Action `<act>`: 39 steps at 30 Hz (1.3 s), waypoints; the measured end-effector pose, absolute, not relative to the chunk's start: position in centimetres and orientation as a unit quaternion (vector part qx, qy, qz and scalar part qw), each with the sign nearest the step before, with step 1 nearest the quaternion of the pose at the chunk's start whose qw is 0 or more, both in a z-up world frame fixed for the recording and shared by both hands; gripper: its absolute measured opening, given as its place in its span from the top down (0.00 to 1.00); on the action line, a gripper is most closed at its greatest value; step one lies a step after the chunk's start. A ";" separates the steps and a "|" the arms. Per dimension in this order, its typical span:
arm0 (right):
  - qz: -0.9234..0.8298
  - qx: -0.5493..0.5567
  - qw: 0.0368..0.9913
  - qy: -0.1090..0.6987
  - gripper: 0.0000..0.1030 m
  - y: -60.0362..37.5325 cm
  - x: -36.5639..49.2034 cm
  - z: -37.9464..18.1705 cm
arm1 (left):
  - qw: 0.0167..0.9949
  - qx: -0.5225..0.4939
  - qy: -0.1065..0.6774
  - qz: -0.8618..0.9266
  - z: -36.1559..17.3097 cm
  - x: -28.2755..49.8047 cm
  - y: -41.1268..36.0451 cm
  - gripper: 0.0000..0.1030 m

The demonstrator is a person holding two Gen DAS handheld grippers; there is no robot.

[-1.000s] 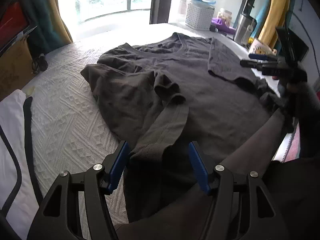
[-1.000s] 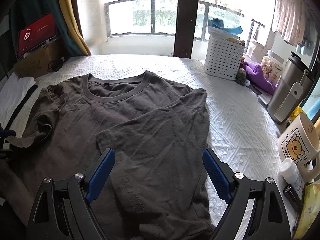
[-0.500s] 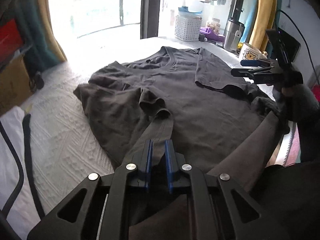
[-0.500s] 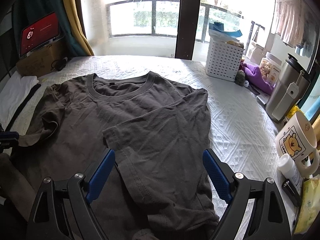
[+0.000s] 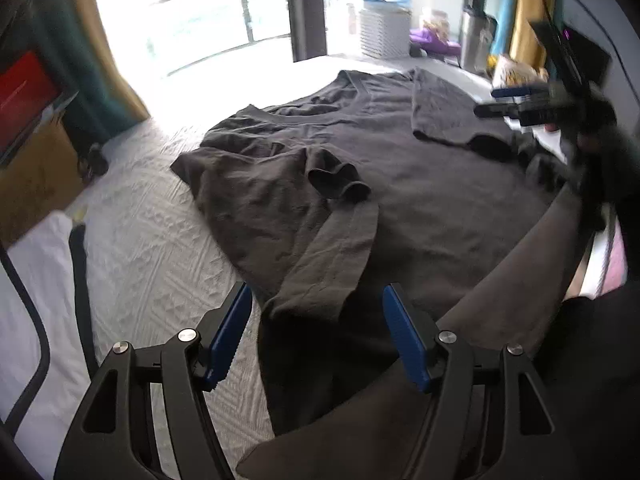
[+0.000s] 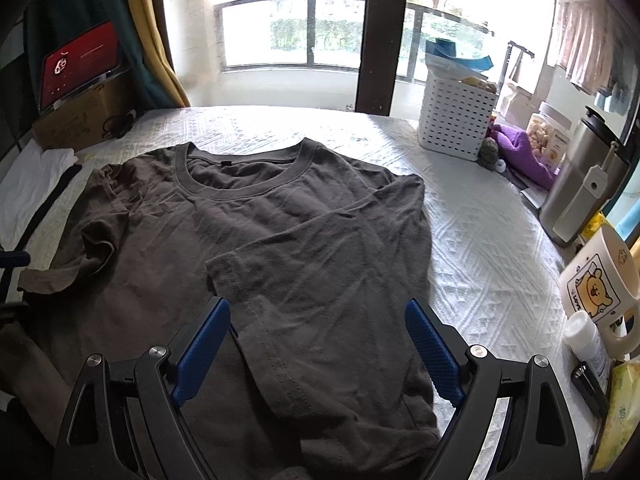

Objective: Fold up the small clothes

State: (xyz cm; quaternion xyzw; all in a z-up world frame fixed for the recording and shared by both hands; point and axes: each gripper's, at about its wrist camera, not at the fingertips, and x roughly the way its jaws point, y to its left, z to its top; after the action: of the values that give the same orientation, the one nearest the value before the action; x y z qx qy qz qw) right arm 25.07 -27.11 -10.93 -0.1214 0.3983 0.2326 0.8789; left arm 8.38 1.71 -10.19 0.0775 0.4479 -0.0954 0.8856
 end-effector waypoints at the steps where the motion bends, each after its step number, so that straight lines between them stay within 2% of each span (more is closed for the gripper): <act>1: 0.234 -0.122 0.879 0.398 0.12 -27.0 25.0 -10.9 | 0.887 0.086 0.443 -0.101 -10.4 8.4 1.5 0.35; 3: 0.232 -0.121 0.879 0.398 0.12 -27.0 25.0 -10.9 | 0.888 0.088 0.440 -0.107 -10.7 8.5 1.4 0.62; 4: 0.231 -0.120 0.879 0.399 0.12 -27.1 25.0 -10.9 | 0.885 0.086 0.446 -0.103 -10.9 8.7 1.4 0.83; 7: 0.224 -0.116 0.881 0.401 0.12 -27.5 25.0 -10.9 | 0.887 0.086 0.435 -0.127 -10.2 8.2 0.7 0.86; 10: 0.221 -0.113 0.881 0.404 0.12 -27.8 25.1 -11.2 | 0.878 0.085 0.439 -0.168 -10.3 7.9 -0.8 0.86; 15: 0.227 -0.114 0.880 0.401 0.12 -27.8 25.1 -11.1 | 0.844 0.083 0.499 -0.178 -12.5 9.1 -1.9 0.84; 16: 0.228 -0.113 0.881 0.400 0.12 -27.9 25.1 -11.0 | 0.844 0.071 0.500 -0.182 -12.1 9.1 -1.6 0.79; 18: 0.225 -0.111 0.881 0.400 0.12 -28.1 25.3 -11.0 | 0.849 0.051 0.491 -0.190 -11.1 9.0 -1.2 0.57; 19: 0.224 -0.109 0.882 0.401 0.12 -28.3 25.4 -11.0 | 0.855 0.043 0.482 -0.189 -10.3 9.0 -0.8 0.42; 20: 0.222 -0.107 0.882 0.401 0.12 -28.4 25.5 -11.0 | 0.859 0.036 0.474 -0.190 -9.6 8.9 -0.5 0.38; 26: 0.219 -0.098 0.884 0.401 0.12 -29.1 25.9 -10.9 | 0.877 0.026 0.444 -0.179 -6.7 11.0 1.0 0.38; 33: 0.205 -0.090 0.889 0.399 0.12 -30.5 26.7 -10.5 | 0.875 0.015 0.478 -0.080 -9.2 17.2 3.1 0.38; 39: 0.183 -0.081 0.894 0.402 0.12 -32.3 27.6 -10.4 | 0.869 0.018 0.487 -0.086 -10.5 19.9 1.9 0.38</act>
State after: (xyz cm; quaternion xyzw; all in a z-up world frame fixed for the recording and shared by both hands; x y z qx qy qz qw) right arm 27.58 -32.29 -10.35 -0.0814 0.4015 0.1829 0.8937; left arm 19.88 1.90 -10.46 0.0177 0.4869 -0.0858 0.8690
